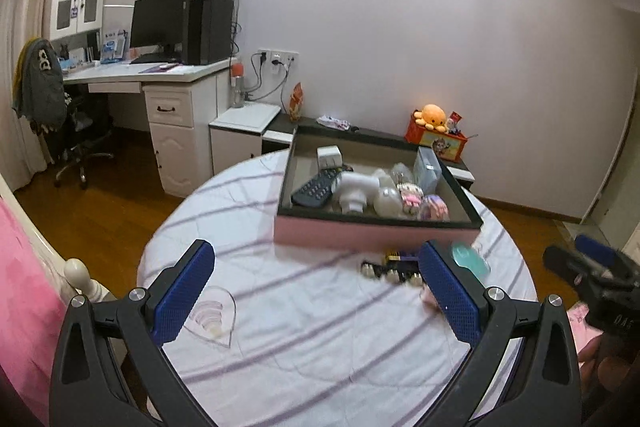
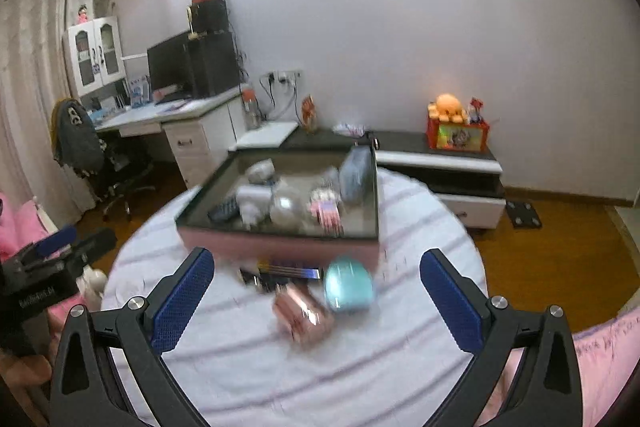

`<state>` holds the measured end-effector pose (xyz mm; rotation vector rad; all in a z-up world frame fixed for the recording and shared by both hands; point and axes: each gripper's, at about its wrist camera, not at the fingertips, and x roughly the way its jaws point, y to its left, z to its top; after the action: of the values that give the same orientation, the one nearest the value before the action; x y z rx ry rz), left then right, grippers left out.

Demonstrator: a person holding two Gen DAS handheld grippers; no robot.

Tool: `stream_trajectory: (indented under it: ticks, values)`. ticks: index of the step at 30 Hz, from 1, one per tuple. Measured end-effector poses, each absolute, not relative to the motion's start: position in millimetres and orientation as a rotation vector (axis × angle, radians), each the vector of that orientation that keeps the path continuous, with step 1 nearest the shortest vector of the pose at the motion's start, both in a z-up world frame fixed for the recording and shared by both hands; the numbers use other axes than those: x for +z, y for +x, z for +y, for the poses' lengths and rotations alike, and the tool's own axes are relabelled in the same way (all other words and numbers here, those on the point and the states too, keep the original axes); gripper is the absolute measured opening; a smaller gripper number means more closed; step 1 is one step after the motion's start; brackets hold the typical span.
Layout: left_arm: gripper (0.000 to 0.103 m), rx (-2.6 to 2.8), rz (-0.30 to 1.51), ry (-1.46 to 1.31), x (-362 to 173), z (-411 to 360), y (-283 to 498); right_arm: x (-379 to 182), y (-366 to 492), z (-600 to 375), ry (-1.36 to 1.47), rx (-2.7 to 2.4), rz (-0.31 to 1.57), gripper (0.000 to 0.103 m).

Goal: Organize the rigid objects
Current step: 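Move both tools back toward the battery strip and rose-gold cylinder, then grasp the black battery strip with the left tool while the right grasps the rose-gold cylinder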

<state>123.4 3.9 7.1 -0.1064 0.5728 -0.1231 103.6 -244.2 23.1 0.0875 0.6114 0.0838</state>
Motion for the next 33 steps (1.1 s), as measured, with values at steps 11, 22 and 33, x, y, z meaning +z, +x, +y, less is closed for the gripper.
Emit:
stream_trajectory:
  ticks: [11,22,33]
  values:
    - [0.103,-0.15,0.639,-0.076,-13.7,-8.4,129.6,-15.3,110.5,-251.9,0.097,0.088,0.722,0.103]
    - [0.103,-0.17,0.714,-0.058,-36.8,-17.1,150.9,-47.4,136.2,-237.6,0.099,0.118,0.797,0.103]
    - [0.103,-0.159,0.77,-0.053,-61.1,-18.5,169.5,-74.4,164.4,-224.1,0.136,0.103,0.87,0.096]
